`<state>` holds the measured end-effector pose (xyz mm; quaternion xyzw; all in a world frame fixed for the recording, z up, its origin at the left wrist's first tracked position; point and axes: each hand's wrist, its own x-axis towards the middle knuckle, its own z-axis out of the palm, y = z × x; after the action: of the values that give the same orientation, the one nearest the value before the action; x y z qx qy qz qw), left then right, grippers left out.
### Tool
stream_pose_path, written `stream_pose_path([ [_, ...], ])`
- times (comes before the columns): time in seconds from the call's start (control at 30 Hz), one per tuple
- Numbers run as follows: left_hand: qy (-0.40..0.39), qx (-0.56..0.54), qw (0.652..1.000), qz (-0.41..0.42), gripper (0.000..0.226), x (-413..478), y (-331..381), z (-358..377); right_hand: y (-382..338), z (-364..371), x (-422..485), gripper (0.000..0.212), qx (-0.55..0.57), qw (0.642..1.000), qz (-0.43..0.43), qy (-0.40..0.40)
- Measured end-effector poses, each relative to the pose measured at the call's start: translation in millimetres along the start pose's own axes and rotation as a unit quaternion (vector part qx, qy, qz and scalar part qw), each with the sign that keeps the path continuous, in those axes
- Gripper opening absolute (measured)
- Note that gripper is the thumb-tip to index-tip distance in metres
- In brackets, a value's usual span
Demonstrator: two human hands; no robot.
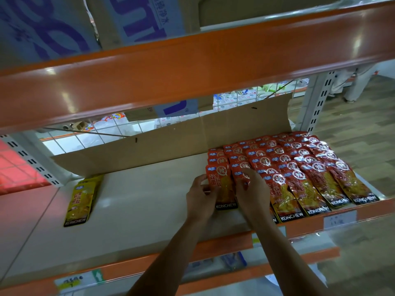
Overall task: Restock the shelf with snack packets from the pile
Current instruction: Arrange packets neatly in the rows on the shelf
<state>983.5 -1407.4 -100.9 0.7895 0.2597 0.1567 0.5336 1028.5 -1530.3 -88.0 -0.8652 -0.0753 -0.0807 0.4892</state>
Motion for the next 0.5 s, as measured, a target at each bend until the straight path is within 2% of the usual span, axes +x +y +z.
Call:
stream_pose_path([
  [0.27, 0.026, 0.119, 0.992, 0.029, 0.049, -6.4, 1.1, 6.4, 2.5, 1.3, -1.0, 0.031, -0.028, 1.0, -0.003, -0.013],
  [0.5, 0.02, 0.191, 0.981, 0.036, 0.052, -5.5, 1.8, 9.7, 6.8, 1.9, -0.6, 0.033, -0.041, 0.999, 0.001, -0.009],
])
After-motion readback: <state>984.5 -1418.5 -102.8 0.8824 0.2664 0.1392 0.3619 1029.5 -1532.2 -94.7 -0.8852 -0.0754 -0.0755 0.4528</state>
